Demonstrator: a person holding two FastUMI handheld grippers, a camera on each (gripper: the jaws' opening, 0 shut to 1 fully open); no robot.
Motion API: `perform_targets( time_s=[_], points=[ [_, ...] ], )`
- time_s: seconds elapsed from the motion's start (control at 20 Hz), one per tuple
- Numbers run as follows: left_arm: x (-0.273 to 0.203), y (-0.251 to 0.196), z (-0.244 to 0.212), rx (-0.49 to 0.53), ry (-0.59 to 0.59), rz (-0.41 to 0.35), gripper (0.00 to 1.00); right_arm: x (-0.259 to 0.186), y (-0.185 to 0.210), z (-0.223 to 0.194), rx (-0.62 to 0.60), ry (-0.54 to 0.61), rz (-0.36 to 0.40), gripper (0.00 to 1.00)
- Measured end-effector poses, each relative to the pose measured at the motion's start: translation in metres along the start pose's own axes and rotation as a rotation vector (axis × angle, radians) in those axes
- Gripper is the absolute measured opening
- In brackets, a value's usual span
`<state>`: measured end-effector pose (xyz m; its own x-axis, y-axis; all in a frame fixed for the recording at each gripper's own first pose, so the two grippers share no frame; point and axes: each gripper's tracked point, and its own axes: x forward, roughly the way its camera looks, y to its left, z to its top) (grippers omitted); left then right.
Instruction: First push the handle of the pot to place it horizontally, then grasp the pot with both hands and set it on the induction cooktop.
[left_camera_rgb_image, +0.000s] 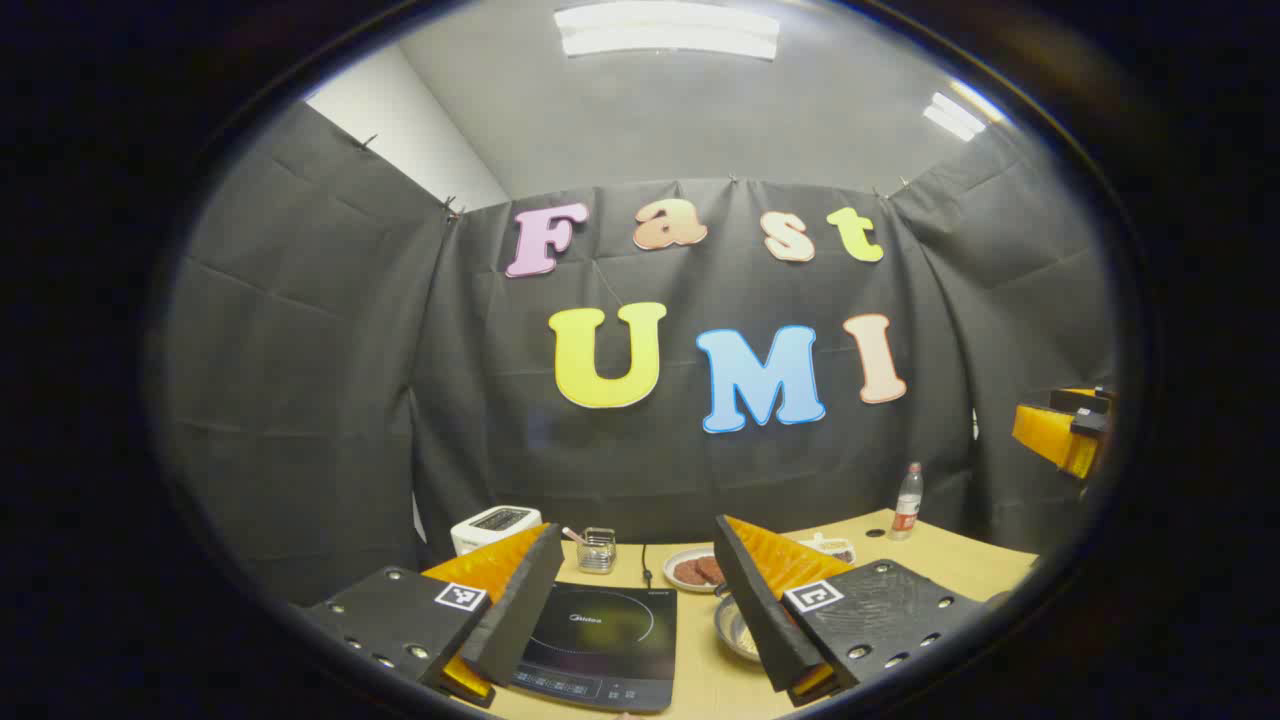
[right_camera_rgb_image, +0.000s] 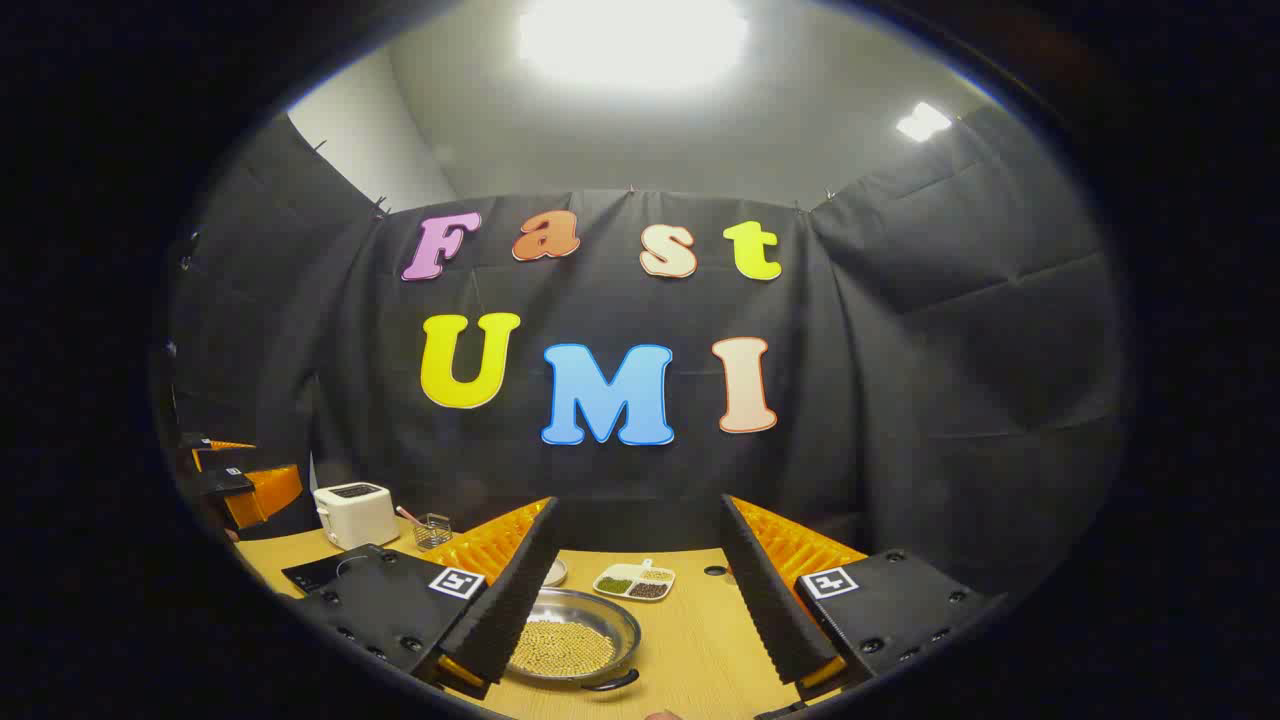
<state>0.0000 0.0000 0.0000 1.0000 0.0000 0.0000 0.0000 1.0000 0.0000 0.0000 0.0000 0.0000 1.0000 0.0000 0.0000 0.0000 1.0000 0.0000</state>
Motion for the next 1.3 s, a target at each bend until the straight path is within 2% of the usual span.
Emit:
perform_targets(
  time_s=[0.7,0.75,0.8,0.85,0.9,1.3],
  points=[
    [-0.009,0.001,0.009,0.015,-0.023,0.000,0.89,-0.002,0.008,0.008,-0.020,-0.019,0.035,0.99],
    [-0.009,0.003,0.009,0.014,-0.022,0.002,0.92,-0.002,0.009,0.007,-0.019,-0.017,0.034,0.99],
    [-0.010,0.002,0.009,0.012,-0.021,0.002,0.89,-0.002,0.009,0.006,-0.018,-0.013,0.034,0.99],
    [-0.010,0.004,0.007,0.012,-0.021,0.005,0.92,-0.003,0.009,0.005,-0.015,-0.009,0.033,0.99],
    [-0.011,0.005,0.007,0.011,-0.022,0.005,0.89,-0.003,0.009,0.004,-0.014,-0.005,0.032,0.99],
    [-0.013,0.010,0.008,0.014,-0.025,0.012,0.89,-0.004,0.012,0.001,-0.007,0.013,0.036,0.99]
  ],
)
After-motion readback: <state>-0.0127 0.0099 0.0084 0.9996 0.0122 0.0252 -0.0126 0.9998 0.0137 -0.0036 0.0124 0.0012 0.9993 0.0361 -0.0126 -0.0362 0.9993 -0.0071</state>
